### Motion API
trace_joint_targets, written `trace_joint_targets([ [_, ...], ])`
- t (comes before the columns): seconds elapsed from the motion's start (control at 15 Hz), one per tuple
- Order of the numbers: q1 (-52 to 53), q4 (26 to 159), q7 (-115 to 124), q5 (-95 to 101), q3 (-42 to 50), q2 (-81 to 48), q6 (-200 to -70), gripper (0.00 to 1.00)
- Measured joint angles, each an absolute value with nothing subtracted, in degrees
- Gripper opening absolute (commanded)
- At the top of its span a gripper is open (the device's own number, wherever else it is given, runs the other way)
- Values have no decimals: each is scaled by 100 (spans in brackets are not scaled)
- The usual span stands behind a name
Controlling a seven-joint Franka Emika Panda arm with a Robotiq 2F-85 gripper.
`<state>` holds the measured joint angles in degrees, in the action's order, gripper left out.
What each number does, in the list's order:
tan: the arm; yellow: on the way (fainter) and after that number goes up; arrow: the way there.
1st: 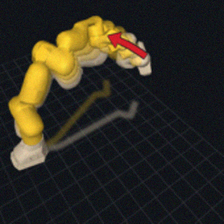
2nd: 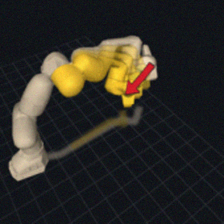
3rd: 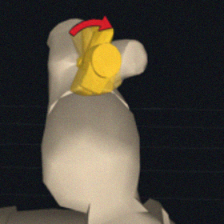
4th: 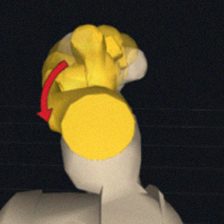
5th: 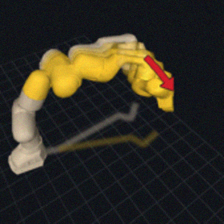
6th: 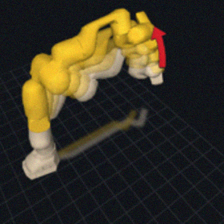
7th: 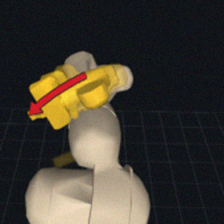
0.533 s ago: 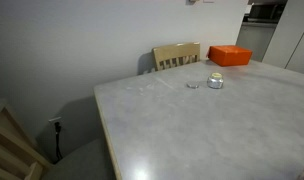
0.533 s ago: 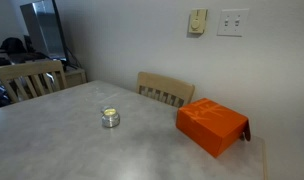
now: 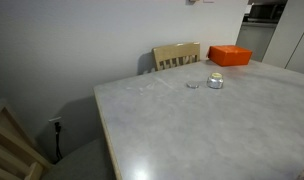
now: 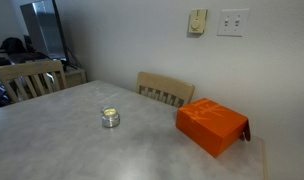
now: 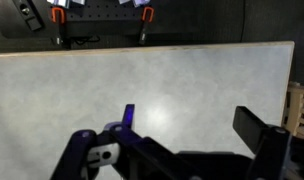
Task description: Pick the lid from the table, place it on the bottle, put it back on the table then place it on the bottle again
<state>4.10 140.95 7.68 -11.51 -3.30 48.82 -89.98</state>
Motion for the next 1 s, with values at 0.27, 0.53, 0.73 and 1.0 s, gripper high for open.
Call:
trace_joint_targets([
  [0.27, 496, 14090, 347, -1579, -330, 4151, -9910, 100],
  [0.53, 578, 14007, 207, -1849, -294, 3488, -10535, 100],
  [0.73, 578, 13948, 207, -1850, -245, 3462, -10541, 100],
  [1.0, 577, 13908, 345, -1756, -282, 3355, -10514, 100],
])
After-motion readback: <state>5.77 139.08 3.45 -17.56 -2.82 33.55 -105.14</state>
